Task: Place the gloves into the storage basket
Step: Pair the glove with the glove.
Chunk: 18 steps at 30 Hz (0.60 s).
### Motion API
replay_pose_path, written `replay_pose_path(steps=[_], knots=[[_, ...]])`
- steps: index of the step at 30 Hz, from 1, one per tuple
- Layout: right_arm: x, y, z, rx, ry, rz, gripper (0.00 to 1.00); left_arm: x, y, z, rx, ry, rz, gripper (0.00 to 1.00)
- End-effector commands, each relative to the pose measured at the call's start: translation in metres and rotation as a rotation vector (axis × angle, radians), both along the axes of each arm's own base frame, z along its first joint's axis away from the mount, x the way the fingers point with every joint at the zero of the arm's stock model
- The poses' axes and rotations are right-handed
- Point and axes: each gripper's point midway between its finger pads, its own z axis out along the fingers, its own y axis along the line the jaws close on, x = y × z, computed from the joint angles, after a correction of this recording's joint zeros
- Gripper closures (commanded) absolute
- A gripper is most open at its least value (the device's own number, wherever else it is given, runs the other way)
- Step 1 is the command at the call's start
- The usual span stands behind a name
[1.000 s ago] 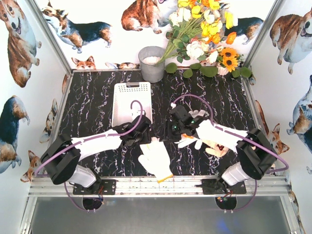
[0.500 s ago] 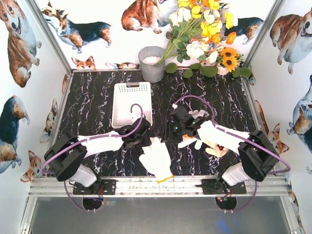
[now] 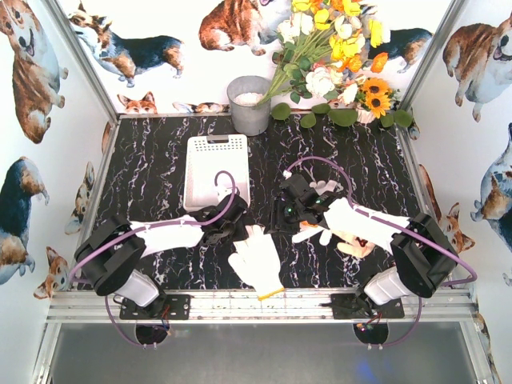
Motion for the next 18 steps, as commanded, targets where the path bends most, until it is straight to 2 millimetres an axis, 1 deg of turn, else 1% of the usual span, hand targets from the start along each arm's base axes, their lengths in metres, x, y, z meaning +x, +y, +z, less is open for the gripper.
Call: replay_pose_path(steps=[1, 5, 9, 12, 18], knots=[[0.003, 0.003, 0.008, 0.024, -0.034, 0.002, 0.60, 0.002, -0.002, -0.005, -0.007, 0.008, 0.000, 0.86], [0.003, 0.003, 0.007, 0.022, -0.031, 0.002, 0.60, 0.004, -0.002, -0.005, -0.007, 0.005, 0.003, 0.88], [0.002, 0.003, 0.006, 0.019, -0.030, 0.002, 0.60, 0.006, 0.001, 0.000, -0.004, -0.018, 0.015, 0.96], [0.003, 0.003, 0.005, 0.018, -0.030, 0.000, 0.60, 0.008, 0.003, 0.006, -0.012, -0.040, 0.019, 1.00], [0.001, 0.009, -0.001, 0.021, -0.011, 0.021, 0.60, 0.007, 0.008, 0.014, -0.014, -0.064, 0.027, 1.00]])
